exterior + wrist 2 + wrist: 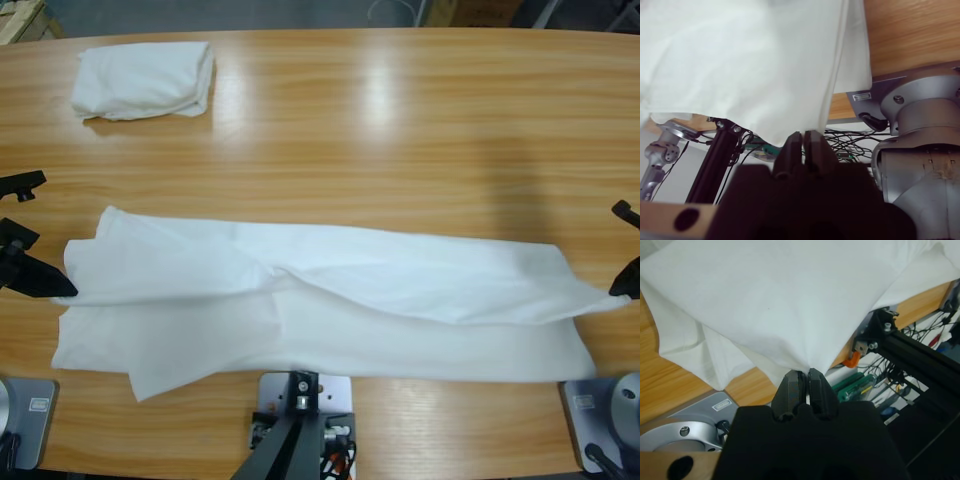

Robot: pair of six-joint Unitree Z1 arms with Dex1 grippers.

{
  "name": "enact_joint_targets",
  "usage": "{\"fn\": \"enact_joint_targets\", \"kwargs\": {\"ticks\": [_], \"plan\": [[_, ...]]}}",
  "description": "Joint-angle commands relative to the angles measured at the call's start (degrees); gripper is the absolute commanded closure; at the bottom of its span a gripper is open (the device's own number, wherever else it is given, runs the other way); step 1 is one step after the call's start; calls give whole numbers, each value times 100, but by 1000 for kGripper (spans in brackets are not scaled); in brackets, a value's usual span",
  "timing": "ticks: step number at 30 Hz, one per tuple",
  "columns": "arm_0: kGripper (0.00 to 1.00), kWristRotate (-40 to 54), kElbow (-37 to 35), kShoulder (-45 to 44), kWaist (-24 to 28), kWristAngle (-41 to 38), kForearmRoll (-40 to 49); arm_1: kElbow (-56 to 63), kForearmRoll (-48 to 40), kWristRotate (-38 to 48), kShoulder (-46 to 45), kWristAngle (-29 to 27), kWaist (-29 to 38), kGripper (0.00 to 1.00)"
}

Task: Fold clothes

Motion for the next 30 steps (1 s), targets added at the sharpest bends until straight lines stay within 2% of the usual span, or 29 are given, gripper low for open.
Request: {"fn": "enact_joint_targets", "kwargs": {"ticks": [1,2,3,6,9,11,12,14,18,20,22,24,26,30], "plan": [[394,18,115,231,-7,30,194,100,127,333,71,-186,97,398],[151,-10,19,207,-7,25,319,104,132,365,41,-258,162,86],[31,-21,-83,163,-7,0,468,54,171,489,-26,-377,245,8],[4,-19,-317,96,-7,-207,853,-79,339,999,-217,-975,408,0],[4,-3,-312,19,-7,-276,890,-403,295,924,-657,-978,413,17],[8,9,-340,63,-13,-300,865,-515,70,605,-1034,-773,663,700],[15,34,-361,123,-20,-320,848,-506,-46,467,-1156,-715,865,963],[90,299,-463,325,-60,-476,834,-387,-367,303,-1419,-664,1239,1000],[109,431,-528,736,-522,-690,366,524,-1554,447,-1548,-407,1303,1000],[142,60,-426,736,-686,-430,99,745,-1898,579,-1390,-416,1442,1000],[140,-564,-254,592,-918,224,-228,944,-2255,797,-1249,-476,1682,1000],[128,-940,-113,565,-1148,542,-555,1160,-2716,971,-996,-571,1971,1000],[119,-1204,-97,722,-1461,740,-768,1278,-3090,1063,-688,-741,2027,1000],[120,-1397,-162,1339,-2271,1036,-952,1257,-3219,1078,-243,-752,2055,1000]]}}
